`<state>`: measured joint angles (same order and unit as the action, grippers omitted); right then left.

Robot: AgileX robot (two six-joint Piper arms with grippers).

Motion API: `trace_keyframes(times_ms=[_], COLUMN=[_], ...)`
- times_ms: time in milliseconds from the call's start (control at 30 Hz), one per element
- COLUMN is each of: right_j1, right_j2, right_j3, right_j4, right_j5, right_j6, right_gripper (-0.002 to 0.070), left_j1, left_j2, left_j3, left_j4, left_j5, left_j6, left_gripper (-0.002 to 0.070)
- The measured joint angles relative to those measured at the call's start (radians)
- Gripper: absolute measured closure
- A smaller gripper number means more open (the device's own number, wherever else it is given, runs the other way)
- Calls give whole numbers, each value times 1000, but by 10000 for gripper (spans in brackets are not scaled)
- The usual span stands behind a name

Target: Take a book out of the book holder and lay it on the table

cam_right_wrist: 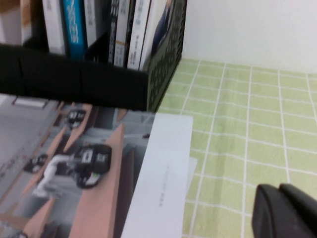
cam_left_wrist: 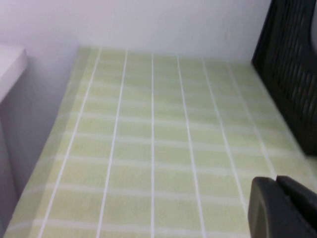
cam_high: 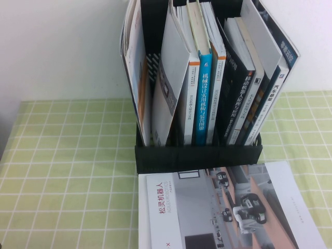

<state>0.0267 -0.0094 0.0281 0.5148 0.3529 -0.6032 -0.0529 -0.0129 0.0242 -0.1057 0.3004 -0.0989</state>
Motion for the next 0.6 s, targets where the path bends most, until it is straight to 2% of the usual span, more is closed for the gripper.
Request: trace_keyframes(times_ms=[267,600], right_j1=[0,0], right_j2=[0,0], right_j3=[0,0], right_j4=[225,751], right_j5=[-290,-689], right_j6=[2,8], right_gripper=[678,678], left_j1=[0,0], left_j2=[0,0], left_j3=[0,0], left_j4=[-44,-53], left_j5=[-275,-307], left_j6=[-111,-230], left_gripper=[678,678])
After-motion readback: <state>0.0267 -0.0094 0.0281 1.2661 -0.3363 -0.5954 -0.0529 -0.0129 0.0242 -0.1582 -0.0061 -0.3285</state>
